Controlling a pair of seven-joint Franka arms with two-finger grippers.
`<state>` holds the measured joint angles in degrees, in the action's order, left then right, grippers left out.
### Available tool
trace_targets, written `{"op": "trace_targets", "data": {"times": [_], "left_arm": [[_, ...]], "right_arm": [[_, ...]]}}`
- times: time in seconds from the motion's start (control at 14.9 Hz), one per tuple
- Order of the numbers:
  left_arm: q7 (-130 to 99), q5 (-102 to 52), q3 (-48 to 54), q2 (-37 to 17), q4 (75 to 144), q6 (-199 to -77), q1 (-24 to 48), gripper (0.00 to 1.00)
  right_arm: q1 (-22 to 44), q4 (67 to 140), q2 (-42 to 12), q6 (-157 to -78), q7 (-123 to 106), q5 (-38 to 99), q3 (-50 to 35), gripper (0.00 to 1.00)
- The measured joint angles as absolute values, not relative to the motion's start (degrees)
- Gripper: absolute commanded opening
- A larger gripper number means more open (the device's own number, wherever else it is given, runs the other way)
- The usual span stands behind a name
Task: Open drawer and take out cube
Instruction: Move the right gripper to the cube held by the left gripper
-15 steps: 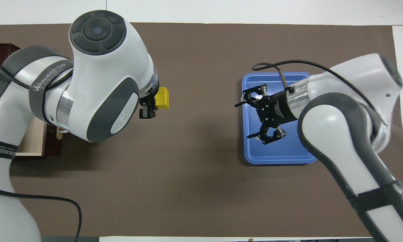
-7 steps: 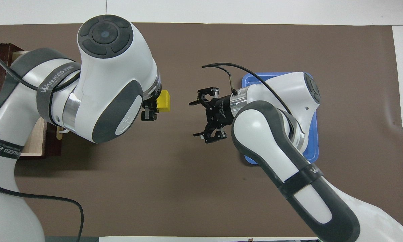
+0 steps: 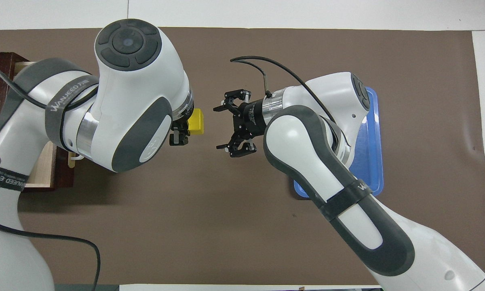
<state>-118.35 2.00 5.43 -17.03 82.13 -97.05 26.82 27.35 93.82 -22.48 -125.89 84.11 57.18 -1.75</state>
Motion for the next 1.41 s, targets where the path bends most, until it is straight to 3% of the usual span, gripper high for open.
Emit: {"op": "trace_targets", "data": {"times": [1.41], "left_arm": [[-118.3,2.2,5.4,-17.0,82.3,-97.1,26.8,0.00]], "right_arm": [[30.3,91.9,-23.6,-127.4,86.2,57.1,-1.6,0.98]]}}
